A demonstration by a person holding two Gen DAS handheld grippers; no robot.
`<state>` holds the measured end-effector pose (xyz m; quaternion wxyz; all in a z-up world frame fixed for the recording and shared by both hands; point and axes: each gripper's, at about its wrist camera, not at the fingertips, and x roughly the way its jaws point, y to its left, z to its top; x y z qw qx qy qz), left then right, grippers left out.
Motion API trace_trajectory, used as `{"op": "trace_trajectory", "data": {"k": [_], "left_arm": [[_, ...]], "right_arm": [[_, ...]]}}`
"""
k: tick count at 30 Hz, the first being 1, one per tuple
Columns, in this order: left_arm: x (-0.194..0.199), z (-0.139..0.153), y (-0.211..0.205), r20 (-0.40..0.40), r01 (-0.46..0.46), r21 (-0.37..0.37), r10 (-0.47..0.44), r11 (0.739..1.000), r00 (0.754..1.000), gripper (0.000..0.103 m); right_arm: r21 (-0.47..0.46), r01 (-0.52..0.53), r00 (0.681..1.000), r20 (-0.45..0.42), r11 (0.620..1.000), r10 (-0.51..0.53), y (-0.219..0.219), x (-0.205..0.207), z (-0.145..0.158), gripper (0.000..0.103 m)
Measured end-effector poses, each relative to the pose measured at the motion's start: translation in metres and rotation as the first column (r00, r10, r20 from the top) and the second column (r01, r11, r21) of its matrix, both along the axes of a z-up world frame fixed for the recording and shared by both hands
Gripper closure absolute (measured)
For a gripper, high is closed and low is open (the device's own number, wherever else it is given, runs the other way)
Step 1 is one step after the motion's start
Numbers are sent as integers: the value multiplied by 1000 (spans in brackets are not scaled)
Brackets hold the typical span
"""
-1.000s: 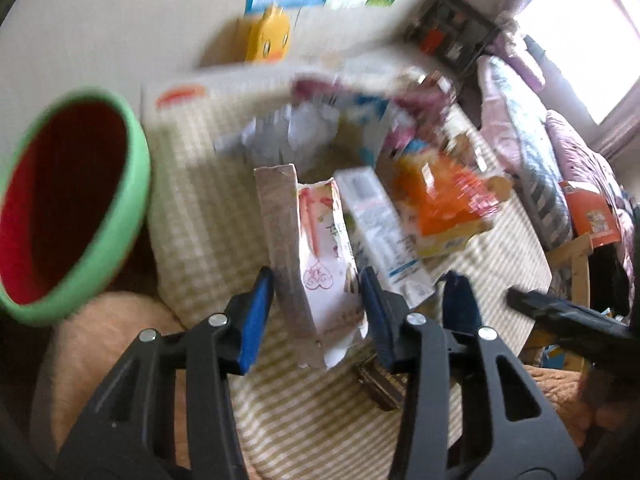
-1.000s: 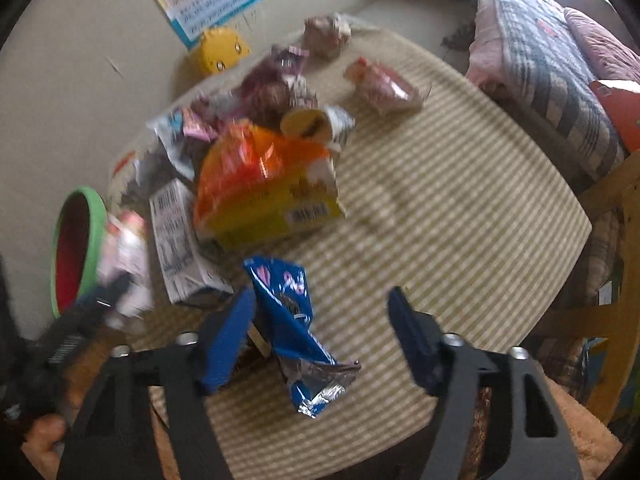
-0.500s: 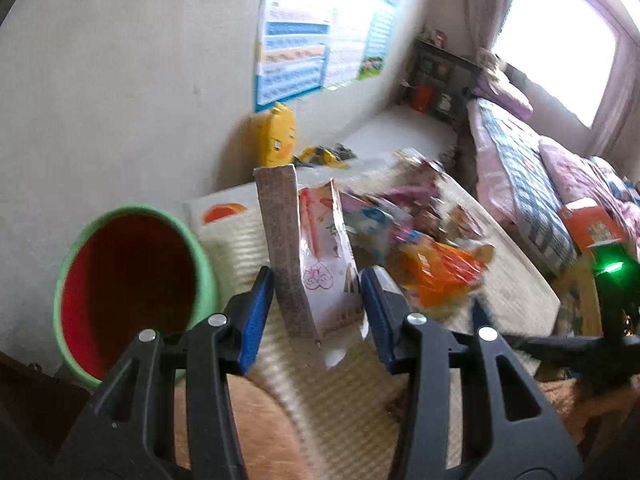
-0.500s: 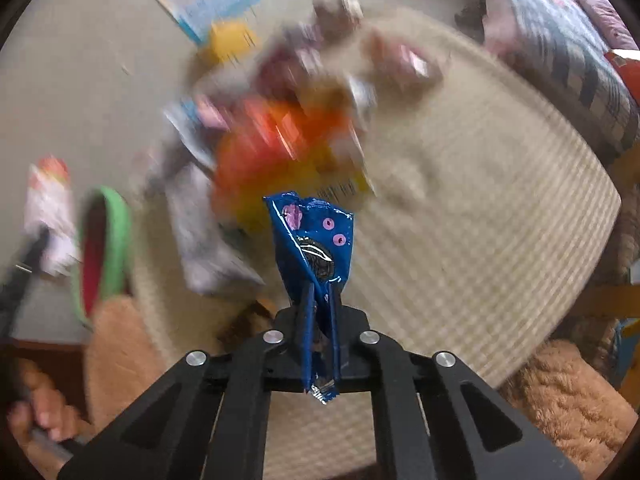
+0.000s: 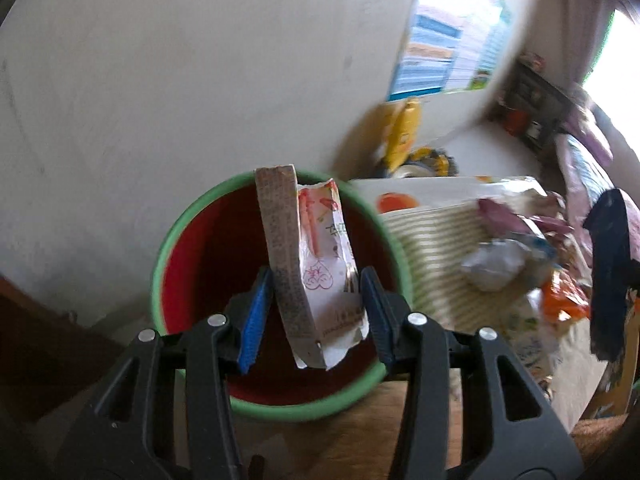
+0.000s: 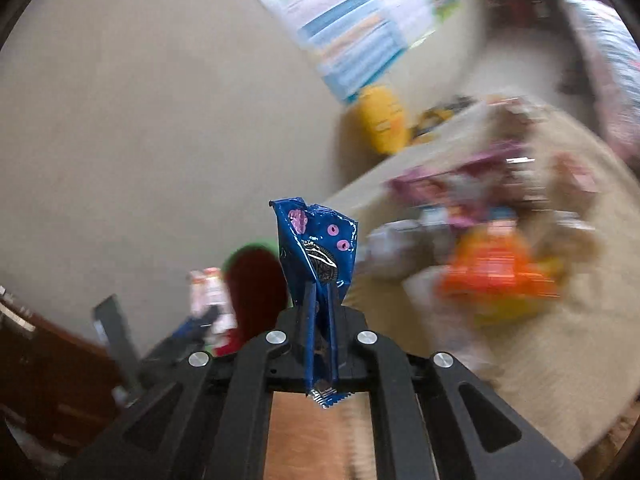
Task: Collect trash
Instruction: 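Drop the pink wrapper into the red bin with the left tool while the right tool drops the blue wrapper, then grasp the white milk carton with the left tool while the right tool grasps the crumpled paper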
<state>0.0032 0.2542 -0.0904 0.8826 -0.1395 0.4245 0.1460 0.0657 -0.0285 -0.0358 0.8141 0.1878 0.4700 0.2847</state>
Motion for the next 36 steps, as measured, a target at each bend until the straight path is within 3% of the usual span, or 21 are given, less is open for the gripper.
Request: {"op": "trace_trajectory", "data": {"k": [9,11,12,15,25,31,34,36], "left_arm": [[-13,-21,33,-46,-78,-26,77,997,996,56],[-14,-23,38,-42,-92,-40,91,995,995,54],[-14,-25,39,-40,-97,-47,95,994,995,50],[-12,-27,41,-37,-108,-52,106,993,994,33],[-5,-24,24,-42,-76,-50,74,996,996,31],[-5,-11,8,-17,-50,-45,50,998,999,31],[0,-3,-15,0,-2,-78,2,997,1000,31],[8,1,-42,4,65,-105,-65,992,998,31]], "right_arm": [[87,-183,977,-91,979,191,137,38,-38,96],[80,-191,975,-96,978,198,152,44,-44,86],[79,-189,976,-98,979,196,155,45,-47,84],[98,-162,981,-90,982,171,155,43,-47,59],[67,-87,990,-101,994,94,74,24,-40,51],[-102,8,996,-88,995,-17,-20,12,-29,46],[-234,65,996,-38,970,-76,-71,7,-22,43],[-334,151,988,29,930,-150,-104,9,-21,40]]}}
